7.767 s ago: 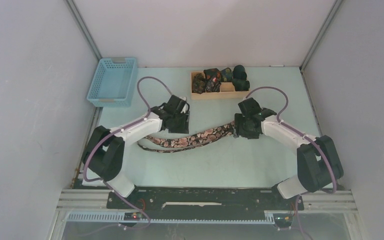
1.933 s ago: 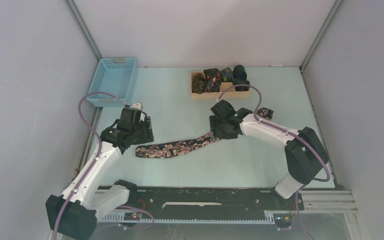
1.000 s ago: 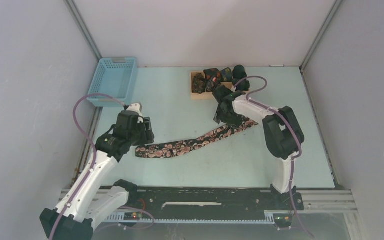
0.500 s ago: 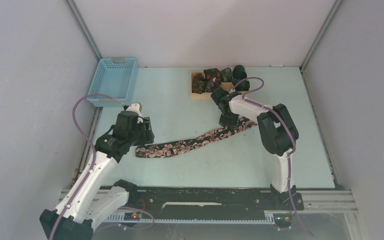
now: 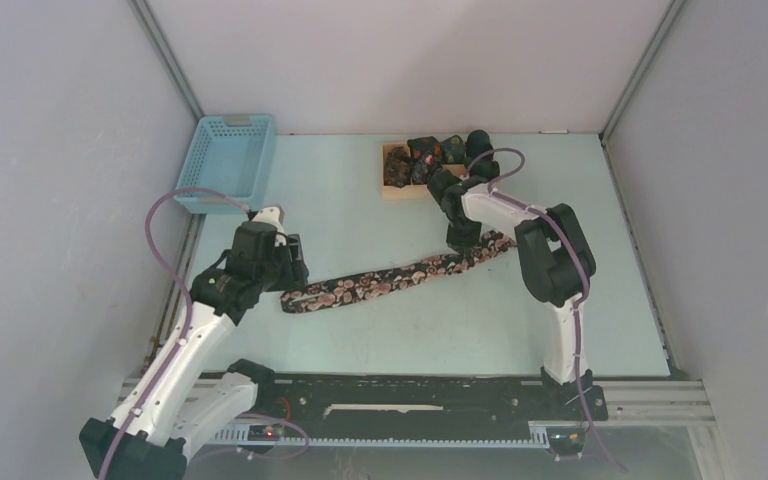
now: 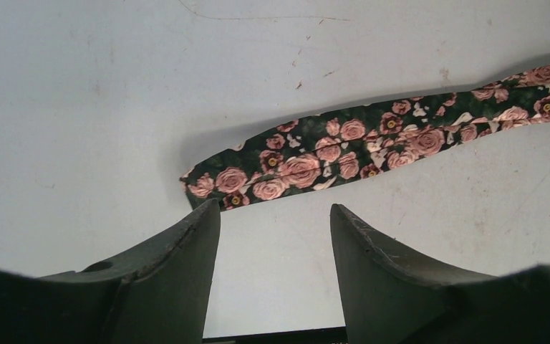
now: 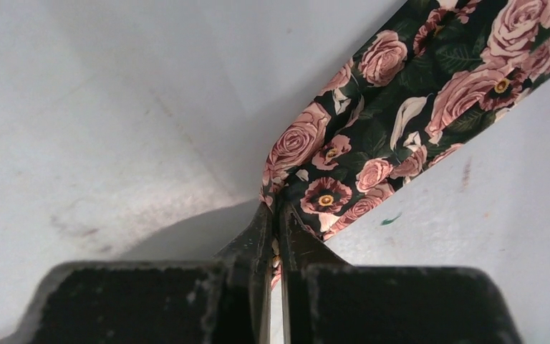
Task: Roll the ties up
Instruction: Flatten out the tie at the center of the board.
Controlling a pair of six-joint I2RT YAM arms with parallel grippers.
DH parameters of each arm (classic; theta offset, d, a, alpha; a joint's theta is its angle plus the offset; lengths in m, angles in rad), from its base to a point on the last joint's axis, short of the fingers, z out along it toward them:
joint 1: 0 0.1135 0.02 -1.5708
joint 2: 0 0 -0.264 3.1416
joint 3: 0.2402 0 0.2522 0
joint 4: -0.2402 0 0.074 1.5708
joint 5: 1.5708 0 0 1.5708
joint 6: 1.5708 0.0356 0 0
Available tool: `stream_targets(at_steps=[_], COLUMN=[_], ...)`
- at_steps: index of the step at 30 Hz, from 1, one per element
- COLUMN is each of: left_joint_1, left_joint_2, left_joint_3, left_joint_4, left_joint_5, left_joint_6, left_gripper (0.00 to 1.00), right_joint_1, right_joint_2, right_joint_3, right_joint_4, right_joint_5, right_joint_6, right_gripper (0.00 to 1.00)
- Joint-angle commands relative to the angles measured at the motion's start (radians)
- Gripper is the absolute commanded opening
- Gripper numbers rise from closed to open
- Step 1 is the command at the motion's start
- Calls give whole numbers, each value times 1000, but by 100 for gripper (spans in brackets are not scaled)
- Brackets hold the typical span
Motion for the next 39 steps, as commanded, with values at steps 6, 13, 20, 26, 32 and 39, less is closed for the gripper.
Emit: stream_targets(at_steps=[6,13,20,26,32,39], left_joint_1=[-6,-6,-6,-7,-4,21], left_joint_2=[13,22,41,79,79,36], left_joint_3=[-7,-7,-10,-3,-26,-139], left_joint_4=[29,31,34,23,40,179], left_joint_5=[8,11,20,23,26,110], left_joint_6=[5,4,2,-33,-167,-384], left_gripper=[64,64,64,65,96,97], right_joint_1=[-105,-154,-171,-177,-172,-140], right_joint_2=[126,165,282,213,71,-128], right_joint_3=[131,230,374,370,298,155], right_joint_4=[-165,-207,-215,-199,-161,-116], right_joint_5=[226,356,557,488,459,375], right_joint_6=[-172,-270,-406,-394,-387,-298], right_gripper=[1,1,5,16,46,59])
